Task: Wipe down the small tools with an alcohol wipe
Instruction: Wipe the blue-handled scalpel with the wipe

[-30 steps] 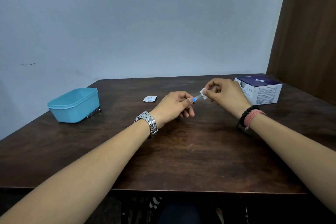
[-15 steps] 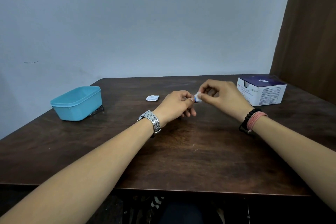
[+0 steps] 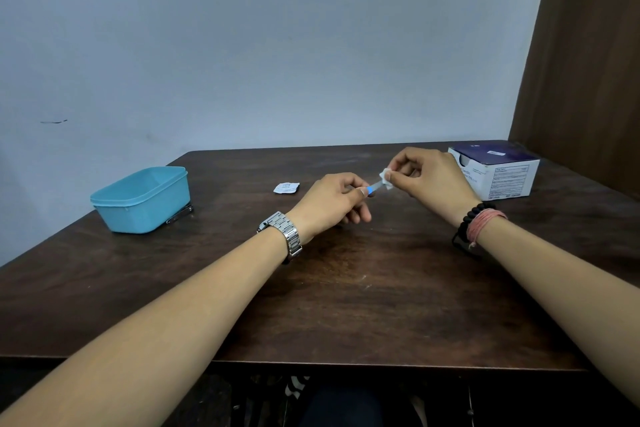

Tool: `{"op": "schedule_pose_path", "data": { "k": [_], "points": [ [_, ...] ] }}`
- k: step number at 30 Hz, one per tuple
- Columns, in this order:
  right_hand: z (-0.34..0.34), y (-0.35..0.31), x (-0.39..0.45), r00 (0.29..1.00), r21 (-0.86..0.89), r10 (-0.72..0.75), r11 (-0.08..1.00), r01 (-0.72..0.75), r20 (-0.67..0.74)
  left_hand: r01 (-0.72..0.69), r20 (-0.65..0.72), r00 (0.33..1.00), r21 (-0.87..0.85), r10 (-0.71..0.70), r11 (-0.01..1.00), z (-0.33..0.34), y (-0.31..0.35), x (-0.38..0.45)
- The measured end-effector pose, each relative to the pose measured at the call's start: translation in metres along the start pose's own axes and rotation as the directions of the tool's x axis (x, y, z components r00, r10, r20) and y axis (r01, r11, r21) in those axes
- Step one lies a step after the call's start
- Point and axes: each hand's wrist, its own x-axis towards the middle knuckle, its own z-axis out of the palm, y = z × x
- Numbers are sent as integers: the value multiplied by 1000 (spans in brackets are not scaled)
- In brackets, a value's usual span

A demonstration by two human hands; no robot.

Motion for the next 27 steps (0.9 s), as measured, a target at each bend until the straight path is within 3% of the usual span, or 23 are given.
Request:
{"op": "schedule_pose_path", "data": {
  "k": [10, 13, 17, 27],
  "points": [
    [-8, 10, 4, 990, 5, 65, 998, -65, -129, 14, -15, 1000, -10, -14, 1000, -2, 0, 1],
    [-10, -3, -1, 999, 111, 2, 994, 3, -51, 21, -24, 999, -13, -21, 1000, -1, 0, 1],
    [2, -17, -8, 986, 69, -138, 989, 131, 97, 11, -26, 1000, 17, -10, 1000, -1, -1, 2],
    [-1, -5, -2, 999, 26, -38, 999, 38, -9, -8, 1, 1000, 21, 8, 1000, 0, 2, -1]
  ]
}}
